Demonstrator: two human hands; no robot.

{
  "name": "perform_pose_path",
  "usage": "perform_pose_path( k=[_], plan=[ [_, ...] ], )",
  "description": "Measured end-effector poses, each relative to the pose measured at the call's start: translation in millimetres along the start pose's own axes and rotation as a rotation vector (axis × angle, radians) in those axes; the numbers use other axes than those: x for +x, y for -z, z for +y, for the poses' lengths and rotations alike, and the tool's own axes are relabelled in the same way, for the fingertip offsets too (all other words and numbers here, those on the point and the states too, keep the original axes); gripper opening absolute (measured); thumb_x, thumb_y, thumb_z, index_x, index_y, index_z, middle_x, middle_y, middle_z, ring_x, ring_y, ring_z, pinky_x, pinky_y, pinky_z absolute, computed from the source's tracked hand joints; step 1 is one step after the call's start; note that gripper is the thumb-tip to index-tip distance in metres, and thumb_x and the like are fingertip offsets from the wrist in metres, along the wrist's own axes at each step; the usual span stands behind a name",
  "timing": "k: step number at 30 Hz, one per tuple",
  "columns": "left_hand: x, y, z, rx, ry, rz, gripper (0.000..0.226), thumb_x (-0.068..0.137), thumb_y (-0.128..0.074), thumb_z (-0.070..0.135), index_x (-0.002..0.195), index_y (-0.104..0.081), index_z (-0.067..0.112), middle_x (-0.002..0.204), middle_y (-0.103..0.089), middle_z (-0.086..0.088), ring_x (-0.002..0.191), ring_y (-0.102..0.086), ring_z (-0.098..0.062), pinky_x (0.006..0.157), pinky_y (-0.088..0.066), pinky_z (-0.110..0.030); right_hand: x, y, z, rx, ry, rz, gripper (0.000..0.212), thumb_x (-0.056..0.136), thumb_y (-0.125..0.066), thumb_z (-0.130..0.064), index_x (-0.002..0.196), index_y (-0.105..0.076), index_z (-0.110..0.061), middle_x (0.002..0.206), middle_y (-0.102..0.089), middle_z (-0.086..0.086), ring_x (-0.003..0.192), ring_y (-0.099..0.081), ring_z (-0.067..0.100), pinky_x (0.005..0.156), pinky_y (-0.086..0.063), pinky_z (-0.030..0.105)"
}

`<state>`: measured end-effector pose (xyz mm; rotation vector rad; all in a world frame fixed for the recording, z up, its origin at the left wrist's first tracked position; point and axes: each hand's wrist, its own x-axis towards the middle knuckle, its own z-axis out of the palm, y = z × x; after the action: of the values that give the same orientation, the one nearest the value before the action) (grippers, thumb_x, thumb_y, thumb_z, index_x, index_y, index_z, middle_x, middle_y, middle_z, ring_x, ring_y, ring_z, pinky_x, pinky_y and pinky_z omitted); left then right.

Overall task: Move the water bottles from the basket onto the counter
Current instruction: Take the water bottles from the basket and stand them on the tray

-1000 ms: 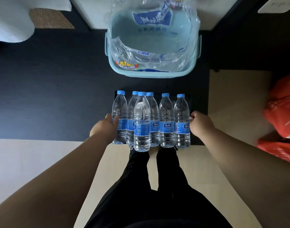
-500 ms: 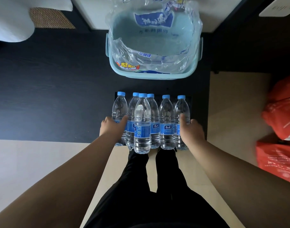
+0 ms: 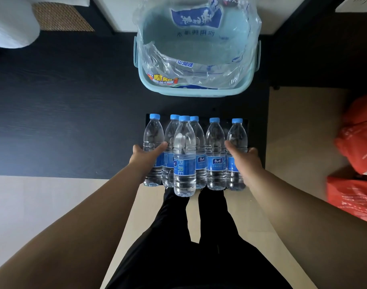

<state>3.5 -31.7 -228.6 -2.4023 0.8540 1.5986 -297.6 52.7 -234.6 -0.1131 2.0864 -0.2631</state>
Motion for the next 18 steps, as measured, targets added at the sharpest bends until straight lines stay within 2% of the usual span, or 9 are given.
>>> perform_pose_path(
  k=[3, 7, 12, 16, 18],
  plan=[
    [-5.7, -2.5, -1.4, -0.003, -0.015, -0.002, 0.117, 0.064, -0.078, 0.077, 0.150, -0.026, 0.019, 0.140, -0.051, -0.015, 0.116, -0.057, -0.037, 0.097, -0.051, -0.057, -6.8, 1.5, 5.6, 0.064, 0.004, -0.005, 0.090, 0.068, -0.081, -0.075, 0.122, -0.040, -0.016, 0.103, -0.059, 0.003, 0.081, -0.059, 0.016, 0.057, -0.040, 0.032],
    [-19.2, -1.6, -5.7, -0.027, -0.073, 0.055, 0.110, 0.060, -0.080, 0.077, 0.140, -0.034, 0.017, 0.124, -0.058, -0.010, 0.102, -0.063, -0.028, 0.091, -0.056, -0.051, -20.5, 5.4, 10.5, 0.080, 0.062, 0.032, 0.083, 0.072, -0.081, -0.070, 0.120, -0.042, -0.015, 0.098, -0.062, 0.002, 0.078, -0.062, 0.015, 0.057, -0.042, 0.029],
    [-48.6, 4.3, -6.8, -0.001, -0.222, 0.131, 0.100, 0.059, -0.073, 0.081, 0.134, -0.042, 0.023, 0.119, -0.065, -0.003, 0.096, -0.068, -0.023, 0.082, -0.058, -0.042, -42.1, 10.8, 2.4, 0.034, 0.147, 0.122, 0.094, 0.067, -0.074, -0.081, 0.125, -0.045, -0.013, 0.100, -0.067, 0.006, 0.078, -0.069, 0.024, 0.058, -0.050, 0.034],
    [-70.1, 18.9, 0.6, -0.025, -0.242, 0.166, 0.103, 0.059, -0.073, 0.083, 0.138, -0.042, 0.024, 0.127, -0.064, -0.004, 0.107, -0.067, -0.031, 0.089, -0.059, -0.053, -66.2, 20.4, -15.8, 0.008, 0.241, 0.141, 0.100, 0.060, -0.065, -0.091, 0.125, -0.046, -0.017, 0.097, -0.069, 0.001, 0.073, -0.070, 0.021, 0.053, -0.049, 0.032],
    [-79.2, 30.2, 5.2, -0.036, -0.263, 0.188, 0.107, 0.057, -0.071, 0.085, 0.140, -0.042, 0.024, 0.129, -0.063, -0.004, 0.109, -0.067, -0.031, 0.090, -0.059, -0.052, -78.5, 25.1, -23.8, -0.017, 0.272, 0.121, 0.106, 0.060, -0.062, -0.093, 0.132, -0.043, -0.017, 0.102, -0.068, 0.003, 0.073, -0.069, 0.020, 0.052, -0.047, 0.030]
  ],
)
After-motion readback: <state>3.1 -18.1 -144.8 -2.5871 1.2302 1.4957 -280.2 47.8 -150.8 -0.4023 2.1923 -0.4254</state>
